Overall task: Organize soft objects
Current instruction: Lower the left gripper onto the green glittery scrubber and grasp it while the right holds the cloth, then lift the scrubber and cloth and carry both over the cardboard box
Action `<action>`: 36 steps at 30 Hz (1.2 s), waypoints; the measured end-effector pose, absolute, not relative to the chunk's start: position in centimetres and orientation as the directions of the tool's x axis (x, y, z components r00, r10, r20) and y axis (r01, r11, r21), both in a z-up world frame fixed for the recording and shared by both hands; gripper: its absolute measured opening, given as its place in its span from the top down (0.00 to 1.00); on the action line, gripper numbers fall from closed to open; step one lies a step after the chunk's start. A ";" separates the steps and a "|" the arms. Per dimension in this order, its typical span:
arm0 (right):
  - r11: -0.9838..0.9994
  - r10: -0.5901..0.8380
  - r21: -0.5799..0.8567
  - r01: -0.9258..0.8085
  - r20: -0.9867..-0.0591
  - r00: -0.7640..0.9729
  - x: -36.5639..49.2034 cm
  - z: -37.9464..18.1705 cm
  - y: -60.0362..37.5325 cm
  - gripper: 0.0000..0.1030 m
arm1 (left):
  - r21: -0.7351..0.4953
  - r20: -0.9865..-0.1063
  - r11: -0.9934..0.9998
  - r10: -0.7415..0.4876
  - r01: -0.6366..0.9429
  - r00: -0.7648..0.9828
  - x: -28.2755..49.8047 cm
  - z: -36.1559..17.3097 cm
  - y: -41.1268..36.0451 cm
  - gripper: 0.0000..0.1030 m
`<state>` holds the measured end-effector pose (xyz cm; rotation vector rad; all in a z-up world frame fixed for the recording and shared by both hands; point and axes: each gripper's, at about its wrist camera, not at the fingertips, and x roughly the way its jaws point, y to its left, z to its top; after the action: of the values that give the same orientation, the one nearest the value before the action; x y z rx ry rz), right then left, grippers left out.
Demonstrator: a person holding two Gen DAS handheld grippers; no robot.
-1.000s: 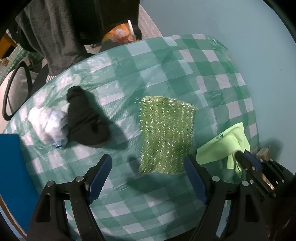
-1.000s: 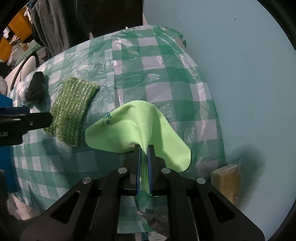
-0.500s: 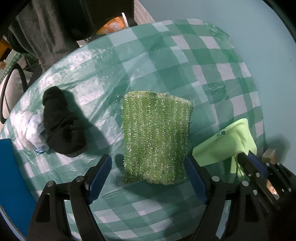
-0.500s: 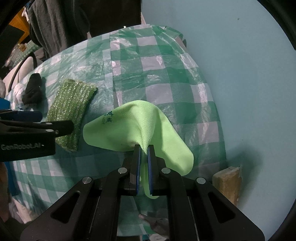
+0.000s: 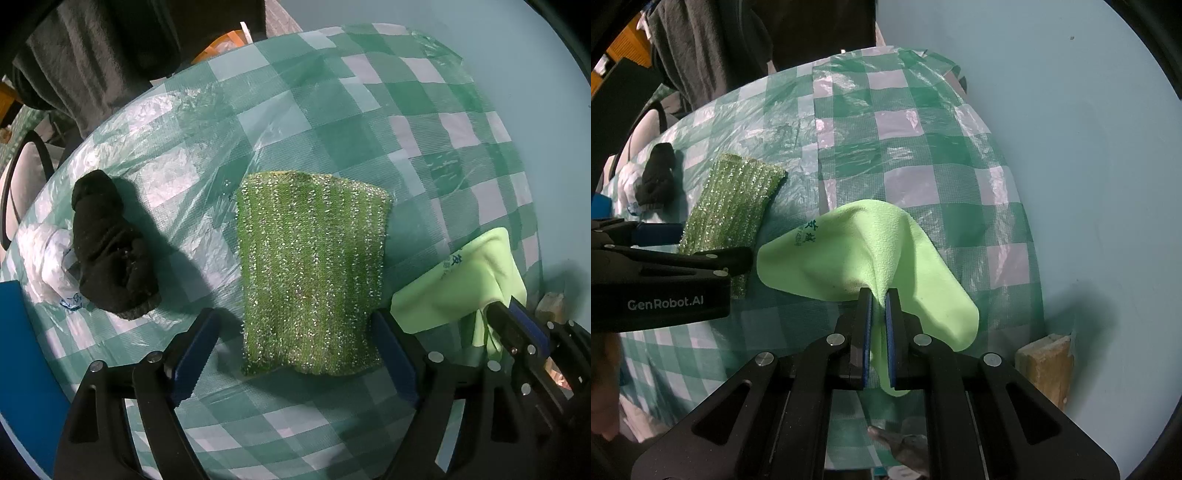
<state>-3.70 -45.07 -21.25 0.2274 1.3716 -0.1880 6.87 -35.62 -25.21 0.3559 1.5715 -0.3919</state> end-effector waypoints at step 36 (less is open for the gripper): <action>0.968 -0.026 0.058 0.243 -0.945 0.327 -3.5 -15.1 -42.5 0.94 | -0.058 -0.983 0.878 -0.133 0.475 0.124 4.0 -16.7 -30.6 0.82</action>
<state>-3.53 -42.48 -15.08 0.2021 1.2271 -0.1776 3.97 -30.57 -16.66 0.2992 1.3811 -0.4528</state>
